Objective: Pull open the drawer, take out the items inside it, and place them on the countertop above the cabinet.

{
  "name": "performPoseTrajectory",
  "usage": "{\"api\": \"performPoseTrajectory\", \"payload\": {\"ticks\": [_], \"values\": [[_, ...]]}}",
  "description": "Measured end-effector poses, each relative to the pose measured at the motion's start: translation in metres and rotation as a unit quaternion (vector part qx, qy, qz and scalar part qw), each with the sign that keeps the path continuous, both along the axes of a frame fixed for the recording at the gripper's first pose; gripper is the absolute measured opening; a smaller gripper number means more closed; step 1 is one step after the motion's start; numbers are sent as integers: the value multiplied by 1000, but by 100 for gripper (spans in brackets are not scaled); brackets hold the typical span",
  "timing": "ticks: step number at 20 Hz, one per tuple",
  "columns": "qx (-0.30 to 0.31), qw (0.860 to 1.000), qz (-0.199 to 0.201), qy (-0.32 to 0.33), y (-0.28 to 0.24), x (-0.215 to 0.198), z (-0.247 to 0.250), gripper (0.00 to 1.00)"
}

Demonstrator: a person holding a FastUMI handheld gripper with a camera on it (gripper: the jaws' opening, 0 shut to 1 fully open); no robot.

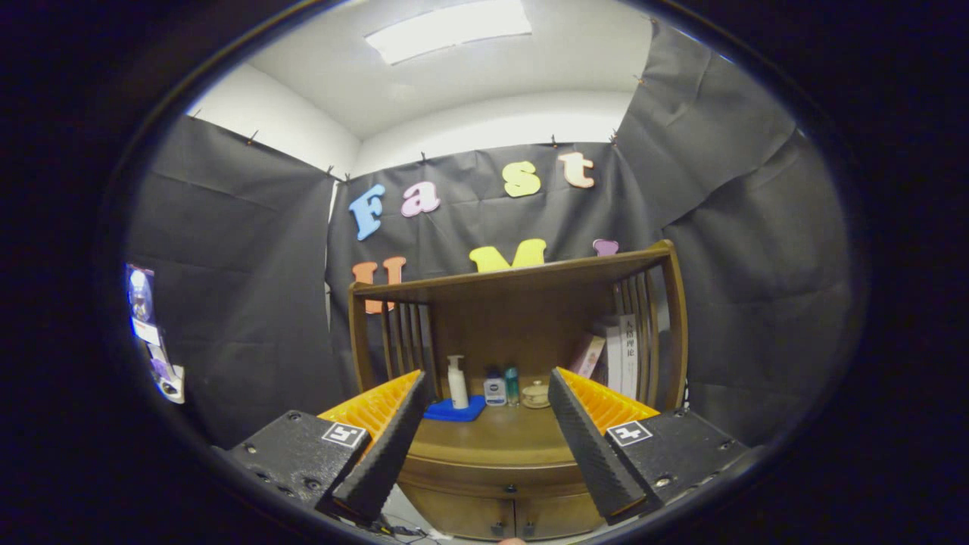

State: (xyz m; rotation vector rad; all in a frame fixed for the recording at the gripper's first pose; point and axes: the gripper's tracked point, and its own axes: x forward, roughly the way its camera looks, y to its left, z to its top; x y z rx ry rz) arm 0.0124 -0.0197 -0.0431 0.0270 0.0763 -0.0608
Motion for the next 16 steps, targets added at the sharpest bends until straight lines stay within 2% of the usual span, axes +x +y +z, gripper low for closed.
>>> {"api": "performPoseTrajectory", "payload": {"ticks": [9,16], "values": [[17,999,5,37,2,26,-70,100],[14,995,-2,103,0,51,-168,100]]}}
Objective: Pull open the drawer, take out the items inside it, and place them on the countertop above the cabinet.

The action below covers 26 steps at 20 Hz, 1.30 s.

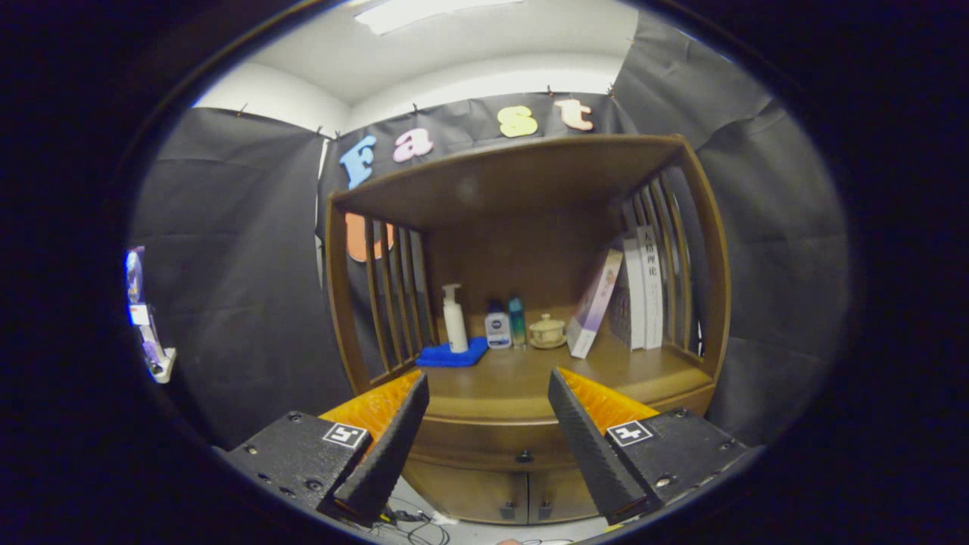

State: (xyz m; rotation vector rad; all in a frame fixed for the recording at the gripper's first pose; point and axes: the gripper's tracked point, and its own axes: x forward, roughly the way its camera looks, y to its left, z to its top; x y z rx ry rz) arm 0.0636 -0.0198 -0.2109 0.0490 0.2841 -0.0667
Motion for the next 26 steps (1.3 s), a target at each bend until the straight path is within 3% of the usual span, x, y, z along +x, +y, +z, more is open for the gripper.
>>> {"api": "performPoseTrajectory", "payload": {"ticks": [8,18,25,26], "values": [[28,996,-33,82,-21,20,-107,97],[0,990,-60,125,-47,41,-177,73],[13,989,-92,117,-52,53,-188,42],[15,989,-93,115,-49,55,-188,42]]}}
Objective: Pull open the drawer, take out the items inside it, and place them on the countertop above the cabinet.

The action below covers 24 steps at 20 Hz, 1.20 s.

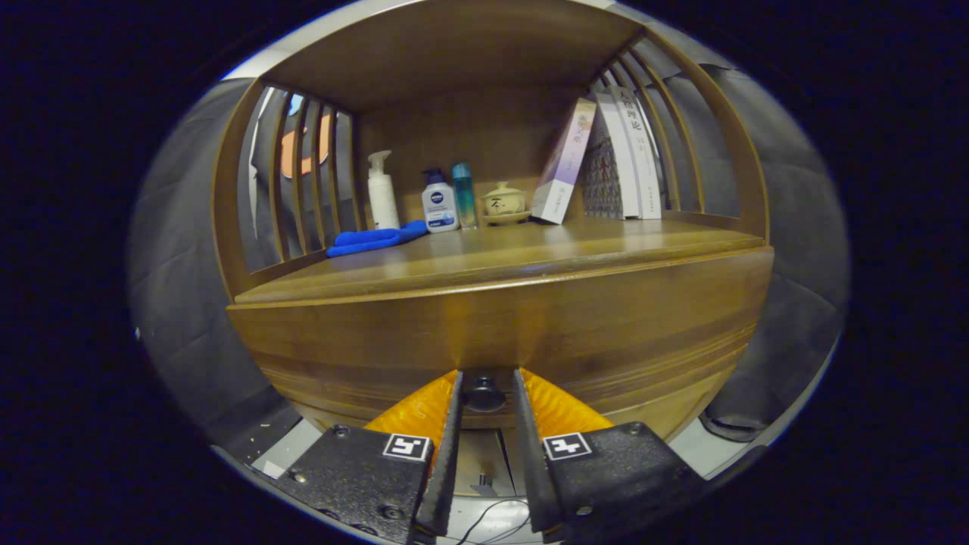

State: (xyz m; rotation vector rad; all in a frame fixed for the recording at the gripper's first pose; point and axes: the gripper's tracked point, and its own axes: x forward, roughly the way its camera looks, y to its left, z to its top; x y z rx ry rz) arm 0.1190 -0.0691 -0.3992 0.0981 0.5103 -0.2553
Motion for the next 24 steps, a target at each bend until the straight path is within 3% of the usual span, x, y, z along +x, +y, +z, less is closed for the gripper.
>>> {"api": "performPoseTrajectory", "payload": {"ticks": [3,9,17,24], "values": [[-14,1000,-10,-5,-1,-1,-1,30],[-14,1000,-18,-7,-1,0,-1,22],[3,1000,4,15,-1,-5,-1,21],[23,1000,-1,2,3,-34,5,21]]}}
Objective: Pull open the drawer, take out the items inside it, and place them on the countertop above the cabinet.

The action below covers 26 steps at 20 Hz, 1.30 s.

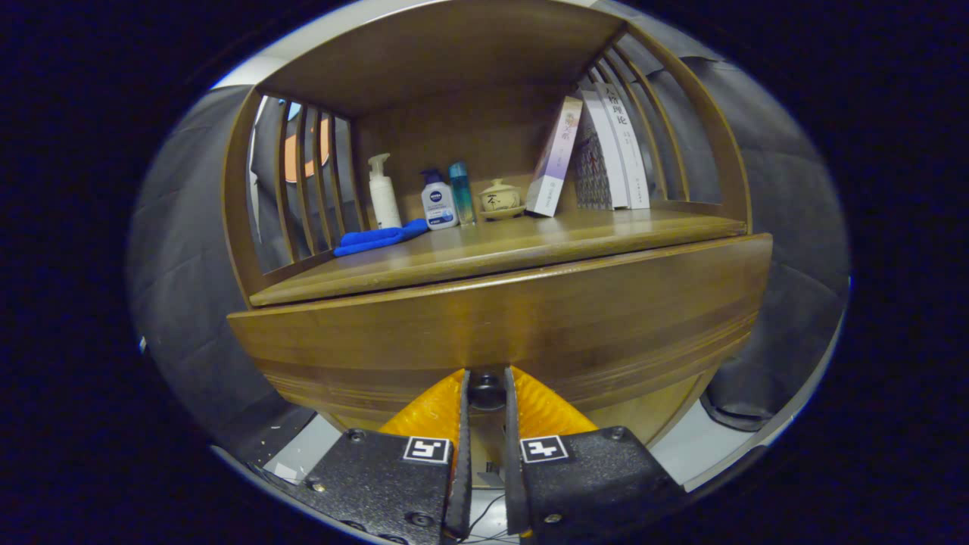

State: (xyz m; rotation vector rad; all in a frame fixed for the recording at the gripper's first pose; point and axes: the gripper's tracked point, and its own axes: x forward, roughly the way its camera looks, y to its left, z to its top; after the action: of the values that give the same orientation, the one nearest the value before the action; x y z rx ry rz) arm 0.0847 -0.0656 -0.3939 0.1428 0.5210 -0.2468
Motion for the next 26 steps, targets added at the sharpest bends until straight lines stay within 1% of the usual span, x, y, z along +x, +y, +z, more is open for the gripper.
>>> {"api": "performPoseTrajectory", "payload": {"ticks": [7,14,17,22,26], "values": [[4,1000,1,-4,8,-29,5,21],[-7,1000,14,-3,18,-69,12,21],[-15,1000,24,5,23,-93,11,21],[-32,999,42,11,36,-122,15,21],[-40,997,62,16,41,-136,16,21]]}}
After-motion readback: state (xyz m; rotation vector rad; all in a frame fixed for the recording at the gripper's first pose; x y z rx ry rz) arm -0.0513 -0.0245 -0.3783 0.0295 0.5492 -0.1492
